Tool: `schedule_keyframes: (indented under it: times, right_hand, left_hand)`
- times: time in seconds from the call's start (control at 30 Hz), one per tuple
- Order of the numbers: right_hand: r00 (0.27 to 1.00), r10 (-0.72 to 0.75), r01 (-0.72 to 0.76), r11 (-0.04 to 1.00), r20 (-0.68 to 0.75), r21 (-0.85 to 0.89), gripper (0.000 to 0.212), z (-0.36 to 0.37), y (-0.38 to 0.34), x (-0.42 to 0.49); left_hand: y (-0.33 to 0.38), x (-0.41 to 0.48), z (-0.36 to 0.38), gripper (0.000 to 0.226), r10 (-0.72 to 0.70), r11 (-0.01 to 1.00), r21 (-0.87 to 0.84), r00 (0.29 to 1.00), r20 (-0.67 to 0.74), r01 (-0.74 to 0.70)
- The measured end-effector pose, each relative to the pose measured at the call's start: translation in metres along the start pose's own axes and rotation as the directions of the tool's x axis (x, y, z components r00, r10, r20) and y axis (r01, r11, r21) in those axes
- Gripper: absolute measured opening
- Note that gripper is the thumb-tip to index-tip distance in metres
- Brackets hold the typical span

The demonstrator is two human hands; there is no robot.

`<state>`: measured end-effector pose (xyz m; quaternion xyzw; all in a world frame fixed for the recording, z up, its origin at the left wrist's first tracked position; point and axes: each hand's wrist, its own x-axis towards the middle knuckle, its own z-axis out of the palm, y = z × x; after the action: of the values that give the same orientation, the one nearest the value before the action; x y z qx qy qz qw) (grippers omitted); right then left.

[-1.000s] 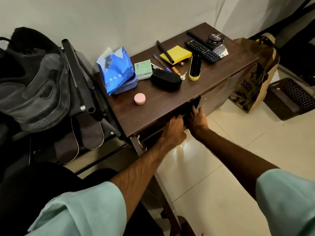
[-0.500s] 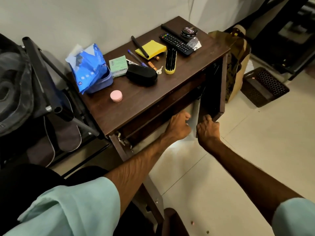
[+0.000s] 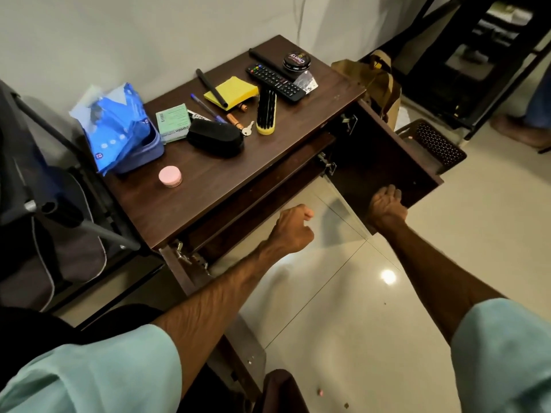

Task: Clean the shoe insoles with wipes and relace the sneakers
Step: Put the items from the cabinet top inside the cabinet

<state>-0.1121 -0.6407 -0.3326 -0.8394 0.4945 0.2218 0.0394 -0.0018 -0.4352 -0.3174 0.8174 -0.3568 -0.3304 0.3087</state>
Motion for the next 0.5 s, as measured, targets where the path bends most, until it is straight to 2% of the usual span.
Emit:
schedule_keyframes:
  times: [0.27, 0.5]
  right_hand:
    - [0.997, 0.074, -0.075, 0.995, -0.021, -0.065, 0.089, -0.005, 0.012, 0.025]
    - [0.989, -0.104, 0.116, 0.987, -0.108, 0.112, 0.087, 0.002, -0.031, 0.002]
  left_hand:
    - [-0.004, 0.006, -0.002, 0.040, -0.016, 1.000, 0.005, 1.000, -0.011, 0.016]
    - [0.001, 0.007, -0.009, 0.038, -0.016, 1.000, 0.009, 0.999, -0.047, 0.017]
